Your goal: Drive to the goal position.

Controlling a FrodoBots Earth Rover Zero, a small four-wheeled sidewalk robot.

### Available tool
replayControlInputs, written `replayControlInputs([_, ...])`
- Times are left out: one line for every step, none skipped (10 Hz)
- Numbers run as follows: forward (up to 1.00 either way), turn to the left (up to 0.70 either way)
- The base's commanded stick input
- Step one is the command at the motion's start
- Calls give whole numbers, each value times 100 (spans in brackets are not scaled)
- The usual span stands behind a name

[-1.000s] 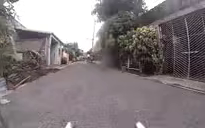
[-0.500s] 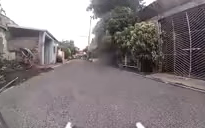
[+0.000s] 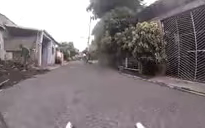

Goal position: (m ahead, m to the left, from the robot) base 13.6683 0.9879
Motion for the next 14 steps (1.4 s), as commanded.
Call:
replayControlInputs([70, 0])
replayControlInputs([70, 0])
replayControlInputs([70, 0])
replayControlInputs([70, 0])
replayControlInputs([70, 0])
replayControlInputs([70, 0])
replayControlInputs([70, 0])
replayControlInputs([70, 0])
replayControlInputs([70, 0])
replayControlInputs([70, 0])
replayControlInputs([70, 0])
replayControlInputs([70, 0])
replayControlInputs([70, 0])
replayControlInputs([70, 0])
